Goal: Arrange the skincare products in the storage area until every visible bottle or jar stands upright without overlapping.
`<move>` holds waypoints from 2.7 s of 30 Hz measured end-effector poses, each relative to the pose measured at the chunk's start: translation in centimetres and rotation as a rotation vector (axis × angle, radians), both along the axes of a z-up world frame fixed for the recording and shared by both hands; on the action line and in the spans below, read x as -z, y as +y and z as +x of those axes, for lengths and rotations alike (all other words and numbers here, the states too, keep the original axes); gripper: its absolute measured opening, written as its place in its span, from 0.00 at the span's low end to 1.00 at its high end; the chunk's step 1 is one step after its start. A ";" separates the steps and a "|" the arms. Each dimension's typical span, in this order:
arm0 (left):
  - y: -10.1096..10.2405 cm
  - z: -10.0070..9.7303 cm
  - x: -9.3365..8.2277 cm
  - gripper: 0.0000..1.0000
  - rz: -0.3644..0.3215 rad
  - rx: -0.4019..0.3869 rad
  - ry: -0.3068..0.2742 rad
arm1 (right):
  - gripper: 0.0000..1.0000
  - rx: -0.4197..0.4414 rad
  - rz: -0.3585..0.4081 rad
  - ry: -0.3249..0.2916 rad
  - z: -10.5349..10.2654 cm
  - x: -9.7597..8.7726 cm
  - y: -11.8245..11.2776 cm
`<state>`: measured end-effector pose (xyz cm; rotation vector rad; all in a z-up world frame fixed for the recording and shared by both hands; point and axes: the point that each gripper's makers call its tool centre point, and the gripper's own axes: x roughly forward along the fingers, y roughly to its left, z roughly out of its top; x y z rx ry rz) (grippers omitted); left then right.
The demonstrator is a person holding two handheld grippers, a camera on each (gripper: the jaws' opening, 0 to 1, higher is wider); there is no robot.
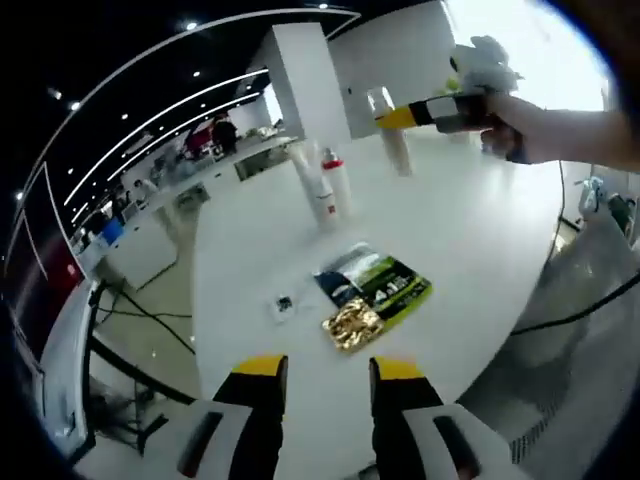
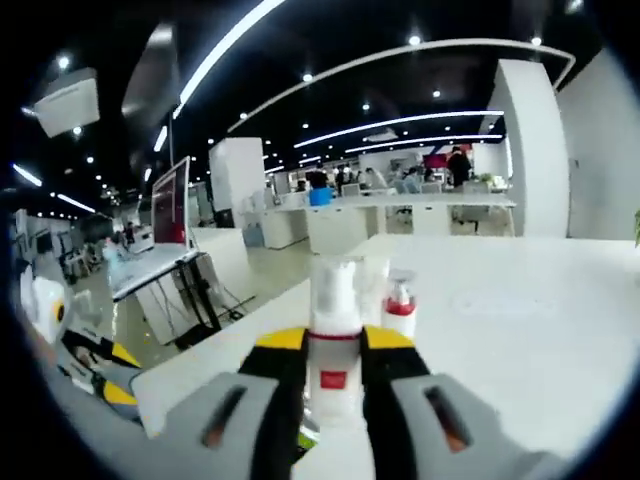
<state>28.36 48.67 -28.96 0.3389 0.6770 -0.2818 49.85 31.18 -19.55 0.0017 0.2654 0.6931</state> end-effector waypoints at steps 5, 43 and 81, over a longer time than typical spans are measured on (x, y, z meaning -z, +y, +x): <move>-0.2 -0.3 1.3 0.32 -0.048 -0.075 0.000 | 0.20 0.049 0.027 0.108 2.0 3.4 0.4; 0.2 -0.8 5.1 0.13 0.009 -0.048 0.116 | 0.21 0.240 -0.070 -0.115 8.5 11.8 1.5; 0.4 -0.6 5.0 0.11 0.022 -0.050 0.103 | 0.23 0.085 -0.172 -0.017 5.3 14.9 -1.4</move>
